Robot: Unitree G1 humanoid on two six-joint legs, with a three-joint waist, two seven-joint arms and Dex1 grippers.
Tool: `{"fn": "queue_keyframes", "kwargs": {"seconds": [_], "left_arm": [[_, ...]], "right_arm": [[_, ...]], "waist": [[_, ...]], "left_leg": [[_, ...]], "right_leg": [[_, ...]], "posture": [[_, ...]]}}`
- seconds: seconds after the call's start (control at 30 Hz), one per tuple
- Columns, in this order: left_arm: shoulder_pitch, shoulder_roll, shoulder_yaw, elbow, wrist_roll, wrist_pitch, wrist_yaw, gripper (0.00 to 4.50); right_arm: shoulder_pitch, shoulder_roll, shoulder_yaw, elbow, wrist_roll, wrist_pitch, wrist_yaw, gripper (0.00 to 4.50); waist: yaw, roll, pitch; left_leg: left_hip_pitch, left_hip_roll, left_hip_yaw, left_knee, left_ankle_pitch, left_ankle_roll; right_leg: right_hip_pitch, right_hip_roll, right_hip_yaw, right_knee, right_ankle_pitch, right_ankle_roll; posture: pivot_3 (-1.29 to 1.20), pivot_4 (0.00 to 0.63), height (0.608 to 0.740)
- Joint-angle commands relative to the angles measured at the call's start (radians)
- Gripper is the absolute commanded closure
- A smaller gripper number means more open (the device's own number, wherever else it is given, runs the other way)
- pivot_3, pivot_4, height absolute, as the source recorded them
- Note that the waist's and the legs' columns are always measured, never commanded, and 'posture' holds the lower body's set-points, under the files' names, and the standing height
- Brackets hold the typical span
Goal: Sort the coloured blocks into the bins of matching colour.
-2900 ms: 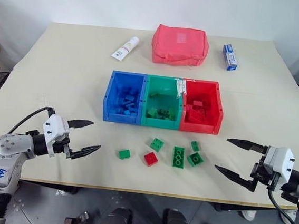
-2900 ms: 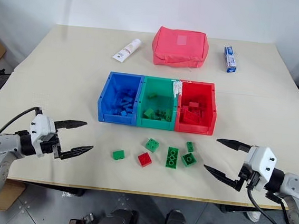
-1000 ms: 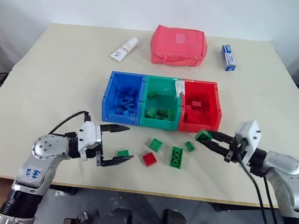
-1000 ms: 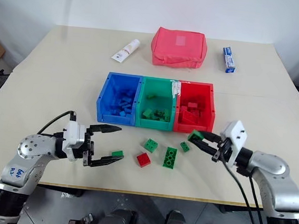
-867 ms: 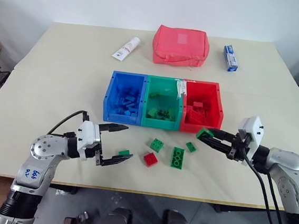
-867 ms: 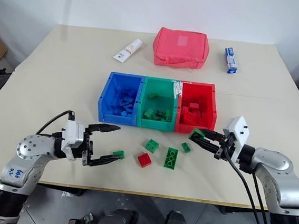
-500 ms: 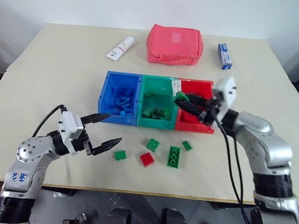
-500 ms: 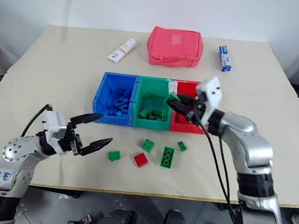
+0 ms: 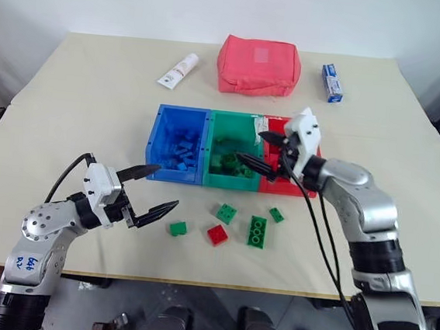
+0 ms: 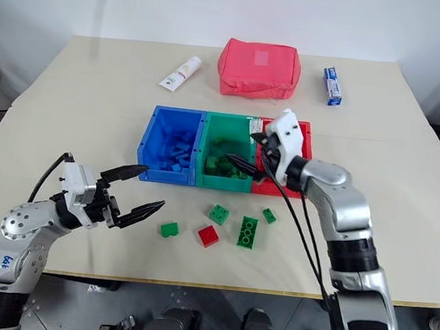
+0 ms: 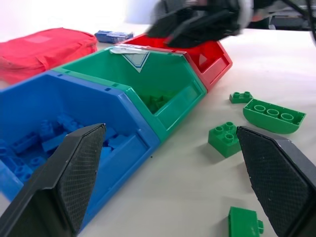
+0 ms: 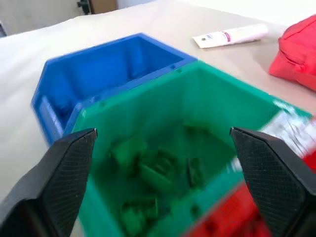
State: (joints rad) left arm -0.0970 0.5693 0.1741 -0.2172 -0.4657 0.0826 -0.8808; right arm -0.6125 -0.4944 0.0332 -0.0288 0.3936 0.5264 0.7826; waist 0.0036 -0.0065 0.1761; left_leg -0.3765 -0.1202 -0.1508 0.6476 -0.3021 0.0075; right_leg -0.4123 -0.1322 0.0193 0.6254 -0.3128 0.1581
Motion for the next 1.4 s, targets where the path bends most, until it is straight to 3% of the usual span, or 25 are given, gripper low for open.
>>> {"fn": "queue_keyframes", "kwargs": {"seconds": [0.03, 0.13, 0.27, 0.43, 0.97, 1.1, 1.4], "left_arm": [[-0.011, 0.022, -0.043, 0.003, 0.034, -0.046, -0.057, 0.00], [-0.006, 0.065, -0.108, 0.018, 0.075, -0.073, -0.141, 0.00], [-0.034, 0.049, -0.156, 0.055, 0.075, -0.092, -0.178, 0.00], [-0.064, 0.037, -0.181, 0.103, 0.090, -0.129, -0.202, 0.00], [-0.031, 0.046, -0.133, 0.059, 0.069, -0.122, -0.162, 0.00], [0.000, 0.049, -0.125, 0.036, 0.069, -0.118, -0.152, 0.00], [0.005, 0.037, -0.112, 0.043, 0.067, -0.123, -0.128, 0.00]], "right_arm": [[0.135, -0.102, -0.092, -0.128, 0.035, -0.086, 0.104, 0.01], [0.287, -0.183, -0.157, -0.176, 0.032, -0.138, 0.151, 0.01], [0.503, -0.261, -0.243, -0.199, 0.011, -0.217, 0.199, 0.01], [0.606, -0.286, -0.247, -0.230, 0.021, -0.177, 0.193, 0.01], [0.383, -0.120, 0.032, -0.166, -0.097, 0.000, -0.006, 0.01], [0.372, -0.114, 0.055, -0.155, -0.120, 0.001, -0.011, 0.94], [0.372, -0.154, 0.005, -0.217, -0.062, 0.012, 0.063, 3.97]], "waist": [[0.002, 0.000, 0.000], [0.002, 0.000, 0.000], [-0.003, 0.000, 0.000], [-0.006, 0.000, 0.000], [-0.004, 0.000, 0.000], [-0.002, 0.000, 0.000], [-0.002, 0.000, 0.000]], "left_leg": [[0.000, 0.000, 0.000, 0.000, 0.000, 0.000], [0.000, 0.000, 0.001, -0.001, -0.001, 0.001], [0.001, 0.001, 0.003, 0.000, -0.001, 0.001], [0.004, 0.004, 0.009, 0.000, -0.001, 0.000], [0.005, 0.006, 0.011, 0.000, -0.003, -0.001], [0.005, 0.006, 0.011, 0.000, -0.003, -0.001], [0.005, 0.006, 0.011, 0.000, -0.003, -0.001]], "right_leg": [[0.000, 0.000, 0.000, 0.000, 0.000, 0.000], [0.000, 0.000, 0.000, -0.001, 0.000, 0.000], [0.001, 0.000, 0.001, -0.001, 0.000, 0.000], [0.002, 0.001, 0.002, 0.000, 0.000, 0.000], [0.001, 0.002, 0.003, 0.000, 0.000, 0.000], [0.001, 0.002, 0.003, 0.000, 0.000, 0.000], [0.001, 0.002, 0.003, 0.000, 0.000, 0.000]], "posture": [[0.00, 0.150, 0.740], [0.00, 0.150, 0.740], [0.00, 0.150, 0.740], [0.00, 0.150, 0.740], [0.00, 0.150, 0.740], [0.00, 0.150, 0.740], [0.00, 0.150, 0.740]]}}
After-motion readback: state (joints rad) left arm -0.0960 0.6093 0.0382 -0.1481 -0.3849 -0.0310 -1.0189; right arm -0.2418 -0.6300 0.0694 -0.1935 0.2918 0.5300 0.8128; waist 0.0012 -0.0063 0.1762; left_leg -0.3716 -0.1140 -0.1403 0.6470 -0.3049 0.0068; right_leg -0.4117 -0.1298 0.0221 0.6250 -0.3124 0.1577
